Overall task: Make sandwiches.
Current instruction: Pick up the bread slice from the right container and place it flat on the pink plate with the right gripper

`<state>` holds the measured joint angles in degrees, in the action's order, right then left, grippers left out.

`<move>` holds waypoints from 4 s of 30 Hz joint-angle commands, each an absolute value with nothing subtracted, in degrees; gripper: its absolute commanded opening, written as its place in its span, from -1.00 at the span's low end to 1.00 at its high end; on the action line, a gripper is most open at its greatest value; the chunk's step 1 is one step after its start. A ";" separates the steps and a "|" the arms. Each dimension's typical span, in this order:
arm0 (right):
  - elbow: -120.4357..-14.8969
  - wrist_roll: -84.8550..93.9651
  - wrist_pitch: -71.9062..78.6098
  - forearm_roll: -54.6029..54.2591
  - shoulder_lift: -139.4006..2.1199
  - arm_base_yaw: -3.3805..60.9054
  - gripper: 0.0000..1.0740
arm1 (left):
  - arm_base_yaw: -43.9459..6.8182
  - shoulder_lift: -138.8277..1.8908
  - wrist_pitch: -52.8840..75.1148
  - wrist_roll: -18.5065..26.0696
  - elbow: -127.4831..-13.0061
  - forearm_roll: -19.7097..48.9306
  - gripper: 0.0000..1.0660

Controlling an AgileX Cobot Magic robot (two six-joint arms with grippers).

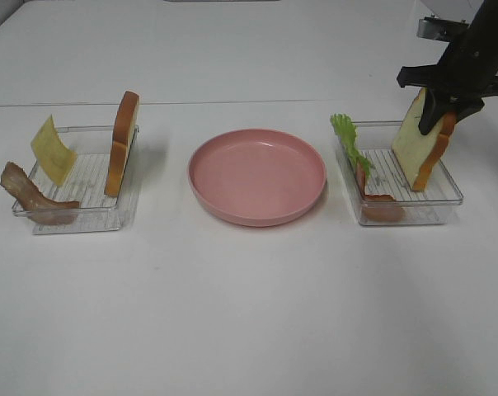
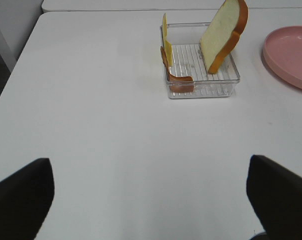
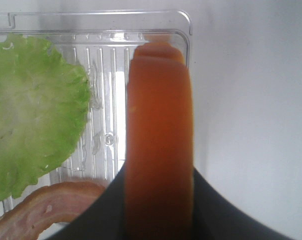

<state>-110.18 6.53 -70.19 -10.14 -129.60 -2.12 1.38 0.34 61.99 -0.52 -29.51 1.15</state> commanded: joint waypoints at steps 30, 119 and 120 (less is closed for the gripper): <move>-111.84 1.26 -75.86 -32.54 -109.32 2.64 -1.00 | 0.97 1.09 61.59 -0.46 -29.51 0.00 0.92; -112.24 -7.96 -63.88 -23.89 -129.55 18.39 0.48 | 0.97 1.09 61.59 -0.46 -29.51 0.00 0.92; -112.24 -7.96 -63.88 -23.89 -129.55 18.39 0.48 | 0.97 1.09 61.59 -0.46 -29.51 0.00 0.92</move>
<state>-112.01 -7.56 -63.37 -24.81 -130.23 18.39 1.38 0.34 61.99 -0.52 -29.51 0.00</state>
